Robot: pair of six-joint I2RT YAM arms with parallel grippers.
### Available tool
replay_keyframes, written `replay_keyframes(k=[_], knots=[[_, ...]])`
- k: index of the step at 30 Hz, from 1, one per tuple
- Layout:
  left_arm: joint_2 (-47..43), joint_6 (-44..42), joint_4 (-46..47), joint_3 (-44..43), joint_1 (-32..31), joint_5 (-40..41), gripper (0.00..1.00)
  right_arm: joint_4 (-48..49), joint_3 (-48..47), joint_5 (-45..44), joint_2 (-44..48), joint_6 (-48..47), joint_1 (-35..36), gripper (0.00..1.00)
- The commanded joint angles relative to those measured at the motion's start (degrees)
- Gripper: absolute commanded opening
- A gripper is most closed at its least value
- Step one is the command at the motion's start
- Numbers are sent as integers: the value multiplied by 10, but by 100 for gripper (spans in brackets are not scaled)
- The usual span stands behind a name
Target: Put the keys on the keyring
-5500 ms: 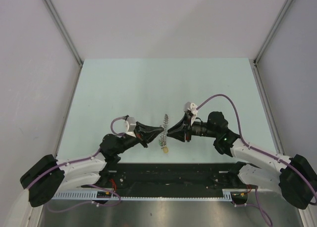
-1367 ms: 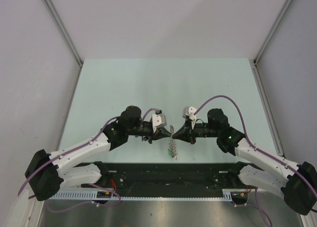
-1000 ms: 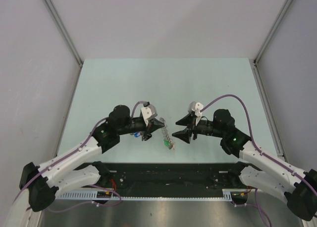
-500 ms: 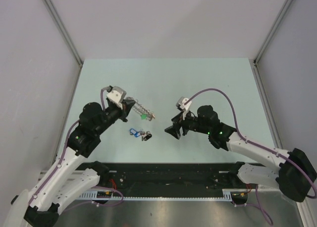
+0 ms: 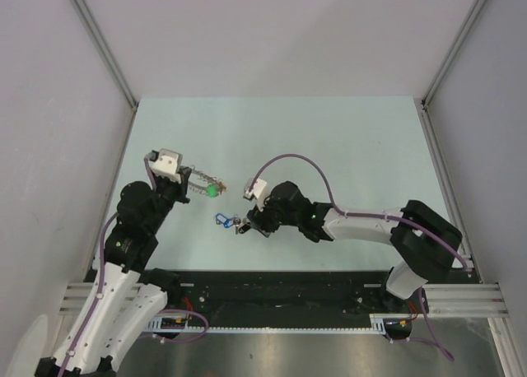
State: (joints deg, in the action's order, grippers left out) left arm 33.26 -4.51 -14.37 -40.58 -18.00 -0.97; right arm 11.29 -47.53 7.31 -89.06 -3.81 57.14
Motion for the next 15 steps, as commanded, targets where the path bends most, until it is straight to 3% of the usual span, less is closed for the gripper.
replay_keyframes(k=[1,6,15], knots=[[-29,-16,32,17,11,100,0,7,-60,-57,-58,-65,25,58],[-54,-23,42,30,15,143,0,0,-92,-73,-119,-88,42,51],[-54,-26,43,34,17,136,1,-20,-129,-127,-176,-109,48,44]])
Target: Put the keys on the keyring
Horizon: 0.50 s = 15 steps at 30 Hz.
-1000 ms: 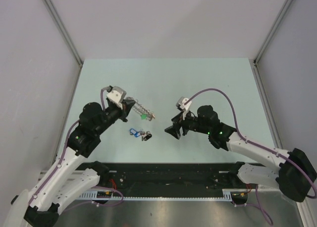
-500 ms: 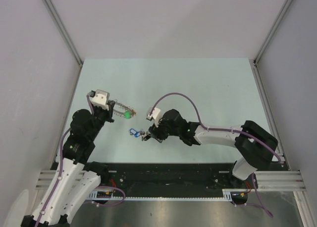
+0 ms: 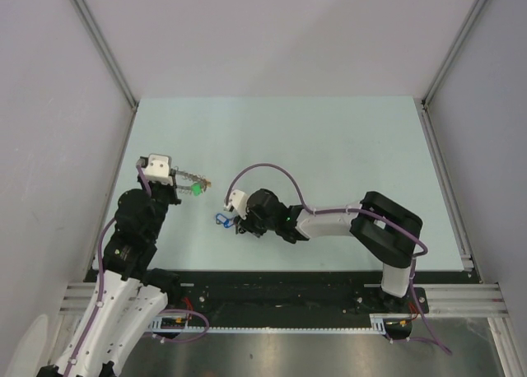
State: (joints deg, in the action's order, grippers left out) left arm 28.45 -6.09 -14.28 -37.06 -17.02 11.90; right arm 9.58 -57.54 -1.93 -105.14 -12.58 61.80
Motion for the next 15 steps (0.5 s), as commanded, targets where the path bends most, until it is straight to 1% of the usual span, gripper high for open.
replay_keyframes(k=[1,3,6,7,9,10,12,13,15], knots=[[-7,-11,42,-1,8,7,0,-3,-31,-34,-22,-23,2,43],[-7,-11,42,-1,8,6,0,-3,-35,-39,-30,-24,3,43],[-8,-12,42,0,8,2,0,-4,-38,-43,-41,-25,2,39],[-8,-13,41,0,8,1,0,-5,-38,-43,-44,-25,1,34],[-7,-13,42,0,8,0,0,-11,-38,-45,-43,-25,1,28],[-7,-13,42,0,8,-1,0,-15,-38,-47,-41,-24,0,22],[-7,-14,42,0,8,0,0,-28,-38,-54,-32,-23,0,15],[-7,-15,42,0,8,1,0,-34,-38,-56,-28,-23,0,7],[-8,-16,41,0,8,1,0,-51,-38,-60,-12,-19,-1,0]])
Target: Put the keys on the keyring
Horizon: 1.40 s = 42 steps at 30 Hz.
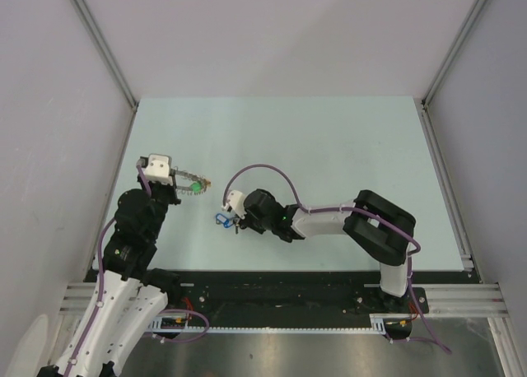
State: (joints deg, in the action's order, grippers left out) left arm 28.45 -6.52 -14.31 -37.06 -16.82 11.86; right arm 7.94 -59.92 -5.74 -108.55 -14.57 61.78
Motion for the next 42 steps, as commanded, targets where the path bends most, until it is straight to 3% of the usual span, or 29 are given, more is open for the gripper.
replay_keyframes(k=[1,11,17,25,35,38,42], knots=[[-8,-12,41,1,6,3,0,-40,-13,-23,27,1,-1,0],[-9,-15,41,1,7,-6,0,-56,48,60,123,49,-64,0],[-19,-25,53,8,7,-45,0,4,114,149,202,82,-117,0],[-18,-49,74,16,7,-217,0,52,172,250,311,89,-152,0],[10,-72,96,20,6,-432,0,29,190,287,425,91,-163,0],[15,-77,100,23,6,-481,0,36,199,296,455,99,-167,0],[15,-78,102,25,6,-478,0,16,199,267,460,108,-171,0]])
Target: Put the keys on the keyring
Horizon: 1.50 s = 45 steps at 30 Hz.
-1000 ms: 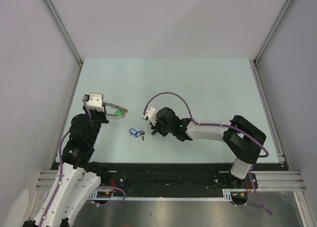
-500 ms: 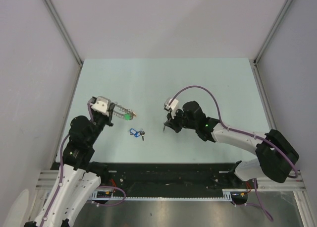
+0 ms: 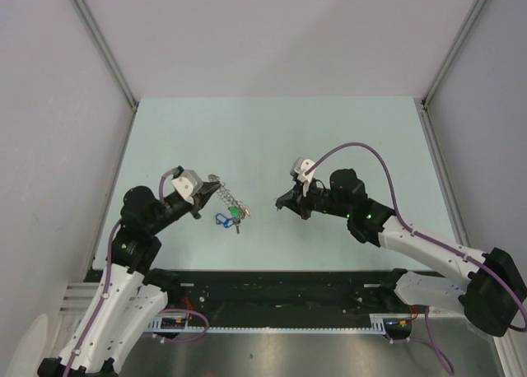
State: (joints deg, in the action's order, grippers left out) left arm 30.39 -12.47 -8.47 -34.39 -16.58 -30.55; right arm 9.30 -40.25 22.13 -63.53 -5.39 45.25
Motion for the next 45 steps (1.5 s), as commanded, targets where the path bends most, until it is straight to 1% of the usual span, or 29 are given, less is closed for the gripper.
replay_keyframes(k=[1,5,9,13,15,17,21,28,32,34,37,38,40,41,43,45], knots=[[-4,-18,43,-1,3,-49,1,-14,3,-22,2,20,-7,0],[-12,-15,46,1,3,-15,0,-32,9,-45,-34,46,-8,0],[-20,-13,48,5,3,49,0,-3,18,-52,-83,51,-8,0],[-30,-13,48,8,3,89,0,40,14,-65,-151,62,-7,0],[-35,-13,49,9,3,106,0,45,9,-71,-192,64,-7,0],[-39,-12,49,12,3,123,0,29,-6,-81,-214,62,-2,0],[-45,-13,50,13,3,140,1,-37,-35,-132,-255,55,17,0],[-53,-11,53,16,3,164,0,-96,-60,-162,-297,56,38,0],[-58,-11,53,15,3,168,1,-124,-63,-176,-303,57,48,0],[-57,-11,53,16,3,168,0,-144,-69,-180,-300,61,49,2],[-58,-11,53,15,3,169,0,-182,-85,-188,-295,66,55,11],[-58,-11,53,14,3,171,0,-193,-91,-194,-291,68,57,18],[-62,-10,53,16,3,175,1,-226,-112,-203,-287,71,63,24],[-63,-10,53,16,3,178,0,-234,-119,-209,-285,71,65,30],[-67,-8,53,16,3,188,1,-256,-143,-209,-282,68,66,37],[-69,-5,52,17,3,200,0,-277,-160,-212,-287,67,66,39]])
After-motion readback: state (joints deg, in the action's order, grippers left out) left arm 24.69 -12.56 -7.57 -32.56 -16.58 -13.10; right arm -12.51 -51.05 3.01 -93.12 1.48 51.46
